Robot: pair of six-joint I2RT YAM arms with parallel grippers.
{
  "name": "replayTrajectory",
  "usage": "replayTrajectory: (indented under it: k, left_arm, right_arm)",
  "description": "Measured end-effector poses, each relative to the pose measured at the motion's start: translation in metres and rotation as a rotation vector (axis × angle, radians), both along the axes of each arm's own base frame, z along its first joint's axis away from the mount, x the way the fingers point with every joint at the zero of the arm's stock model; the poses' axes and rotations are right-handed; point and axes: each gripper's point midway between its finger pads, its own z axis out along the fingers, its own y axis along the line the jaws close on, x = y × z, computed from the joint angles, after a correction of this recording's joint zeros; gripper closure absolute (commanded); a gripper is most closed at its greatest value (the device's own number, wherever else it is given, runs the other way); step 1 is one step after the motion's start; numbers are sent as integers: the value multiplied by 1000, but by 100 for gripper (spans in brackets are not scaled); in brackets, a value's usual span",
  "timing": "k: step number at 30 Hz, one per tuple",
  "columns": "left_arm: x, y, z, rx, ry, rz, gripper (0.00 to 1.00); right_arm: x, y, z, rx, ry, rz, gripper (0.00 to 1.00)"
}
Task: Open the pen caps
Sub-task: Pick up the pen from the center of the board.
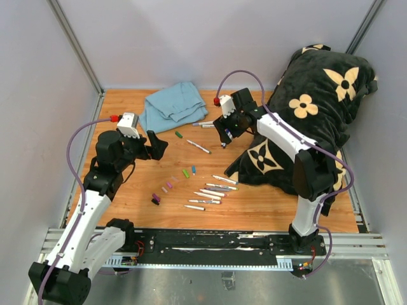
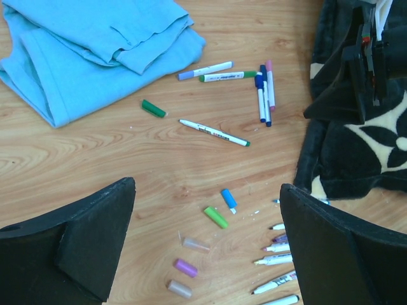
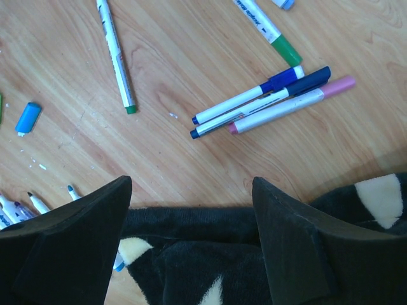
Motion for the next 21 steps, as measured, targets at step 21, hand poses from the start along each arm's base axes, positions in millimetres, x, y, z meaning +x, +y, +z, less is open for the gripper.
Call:
replayTrajectory:
  k: [21]
  left_arm:
    - [2,3,-6,-1,17,4,1]
  right_arm:
    - [53,-5,-13,-8,-9,-138,52]
